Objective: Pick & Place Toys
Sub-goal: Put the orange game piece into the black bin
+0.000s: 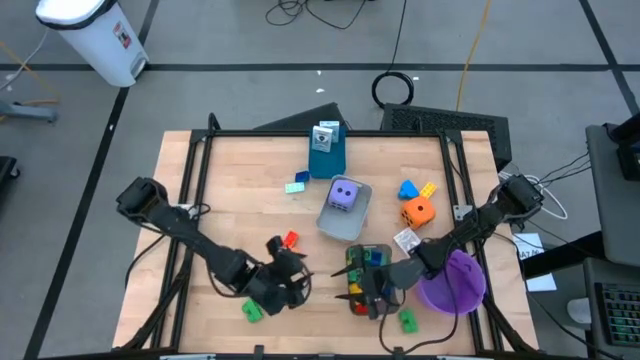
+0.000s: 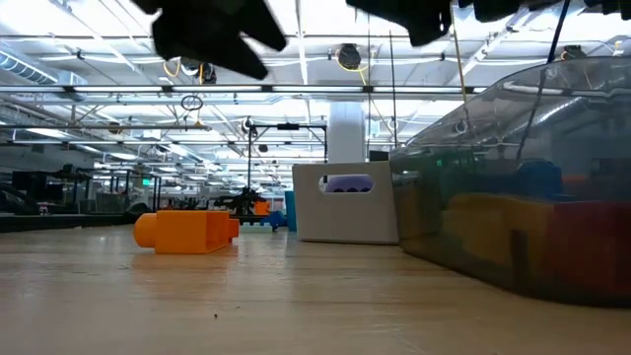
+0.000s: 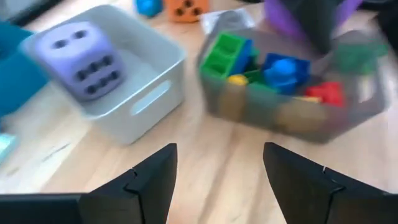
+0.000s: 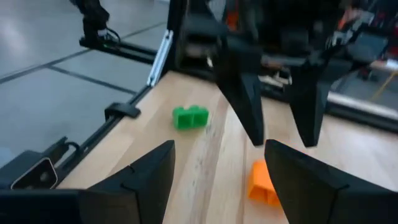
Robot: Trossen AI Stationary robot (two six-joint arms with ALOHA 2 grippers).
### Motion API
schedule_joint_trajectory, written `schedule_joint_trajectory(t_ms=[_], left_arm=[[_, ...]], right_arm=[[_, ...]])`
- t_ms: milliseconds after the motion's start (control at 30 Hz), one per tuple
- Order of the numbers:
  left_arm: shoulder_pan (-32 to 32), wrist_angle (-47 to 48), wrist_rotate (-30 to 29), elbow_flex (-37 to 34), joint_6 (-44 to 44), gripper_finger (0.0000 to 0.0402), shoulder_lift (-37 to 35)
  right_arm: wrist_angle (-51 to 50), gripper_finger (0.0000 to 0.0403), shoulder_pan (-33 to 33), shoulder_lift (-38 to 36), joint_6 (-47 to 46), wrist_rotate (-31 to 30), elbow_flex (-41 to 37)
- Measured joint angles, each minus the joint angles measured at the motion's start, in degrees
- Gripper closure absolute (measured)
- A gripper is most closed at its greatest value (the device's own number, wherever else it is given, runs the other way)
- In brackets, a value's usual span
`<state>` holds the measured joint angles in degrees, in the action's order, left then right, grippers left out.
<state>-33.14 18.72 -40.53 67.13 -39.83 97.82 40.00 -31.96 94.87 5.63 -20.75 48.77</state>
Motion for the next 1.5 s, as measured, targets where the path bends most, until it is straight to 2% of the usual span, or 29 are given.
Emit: schedule_joint_trajectory(t_ms=[100,200,300,433,500,600,700,833,1133,1500], left_arm=[[-0.8,6.7,-2.4,0.0,-6.1,0.0158,0.0],[-0.4,13.6,-4.0,-0.2,-16.6,0.0158,0.7],[1.3,16.8,-5.5,-2.3,-26.1,0.0158,2.3],[5.9,17.1,-1.0,-5.2,-31.9,0.0158,3.9],[8.6,17.2,1.5,-5.7,-31.9,0.0158,4.3],[12.4,17.5,2.4,-5.7,-29.6,0.0158,4.2],[15.6,17.5,4.7,-5.7,-27.9,0.0158,4.2],[18.6,17.1,10.7,-5.7,-26.6,0.0158,4.2],[17.5,14.1,14.0,-5.7,-24.5,0.0158,4.2],[17.1,13.9,14.6,-5.6,-23.9,0.0158,6.8]], right_arm=[[2.5,0.0163,0.0,0.0,1.4,0.0,0.0],[3.8,0.0163,0.0,0.0,1.5,0.0,0.0],[3.7,0.0163,0.7,0.0,1.8,0.3,0.0],[4.0,0.0163,2.3,0.0,1.8,3.0,0.0],[4.0,0.0164,3.0,0.0,1.5,5.1,0.0],[4.0,0.0165,3.9,0.0,1.1,7.2,0.0],[3.9,0.0165,4.2,0.0,1.1,7.5,0.0],[3.9,0.0165,4.2,0.0,1.2,7.6,0.0],[3.2,0.0165,4.2,0.0,1.2,7.6,0.0],[3.2,0.0165,4.2,0.0,1.1,7.5,0.1]])
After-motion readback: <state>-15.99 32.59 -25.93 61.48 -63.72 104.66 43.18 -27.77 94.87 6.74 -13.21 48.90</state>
